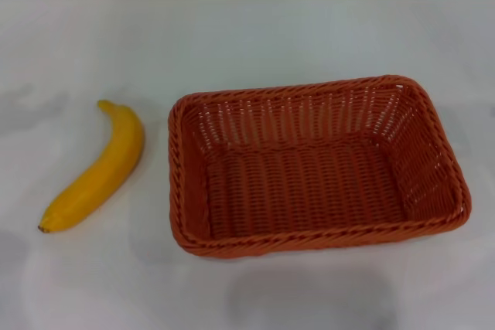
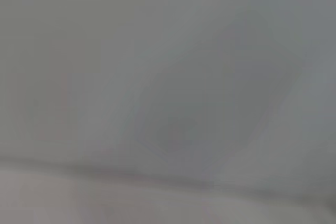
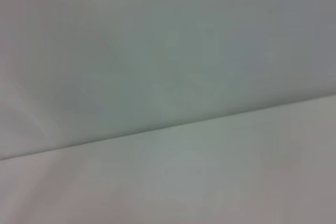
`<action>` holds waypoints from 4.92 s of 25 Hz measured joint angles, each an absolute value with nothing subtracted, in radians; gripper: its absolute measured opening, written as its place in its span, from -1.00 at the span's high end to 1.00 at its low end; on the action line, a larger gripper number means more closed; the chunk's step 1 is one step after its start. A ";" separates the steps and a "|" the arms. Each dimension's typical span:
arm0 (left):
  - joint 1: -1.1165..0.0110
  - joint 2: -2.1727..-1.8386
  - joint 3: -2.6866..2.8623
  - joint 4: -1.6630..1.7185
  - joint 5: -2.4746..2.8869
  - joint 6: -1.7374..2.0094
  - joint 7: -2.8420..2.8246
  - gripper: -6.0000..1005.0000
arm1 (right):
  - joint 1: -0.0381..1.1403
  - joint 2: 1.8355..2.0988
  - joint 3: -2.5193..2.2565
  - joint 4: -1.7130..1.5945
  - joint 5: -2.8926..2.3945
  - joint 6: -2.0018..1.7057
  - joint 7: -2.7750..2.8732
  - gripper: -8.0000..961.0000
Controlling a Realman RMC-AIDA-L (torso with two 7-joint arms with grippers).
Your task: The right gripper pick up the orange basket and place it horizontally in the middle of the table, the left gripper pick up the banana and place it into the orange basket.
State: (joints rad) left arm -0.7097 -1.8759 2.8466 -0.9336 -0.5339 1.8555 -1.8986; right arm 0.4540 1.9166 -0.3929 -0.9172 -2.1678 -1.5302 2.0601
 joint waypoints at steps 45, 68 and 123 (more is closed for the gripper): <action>-1.221 -1.974 2.847 -0.514 0.672 1.395 -2.220 -0.66 | 0.377 1.947 -0.387 -0.879 -1.929 -1.321 1.769 -0.79; -1.222 -1.986 2.847 -0.473 0.682 1.320 -2.235 -0.23 | 0.367 1.958 -0.388 -0.867 -1.909 -1.304 1.769 -0.79; -1.337 -2.072 2.845 -0.724 0.059 1.399 -1.694 -0.77 | 0.386 1.992 -0.244 -0.893 -1.648 -1.263 1.273 -0.79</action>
State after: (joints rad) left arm -1.3373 -2.0722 2.8454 -0.7235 0.0589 1.3991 -1.6938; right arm 0.3863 1.9917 -0.2440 -0.8931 -1.6480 -1.2627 1.2725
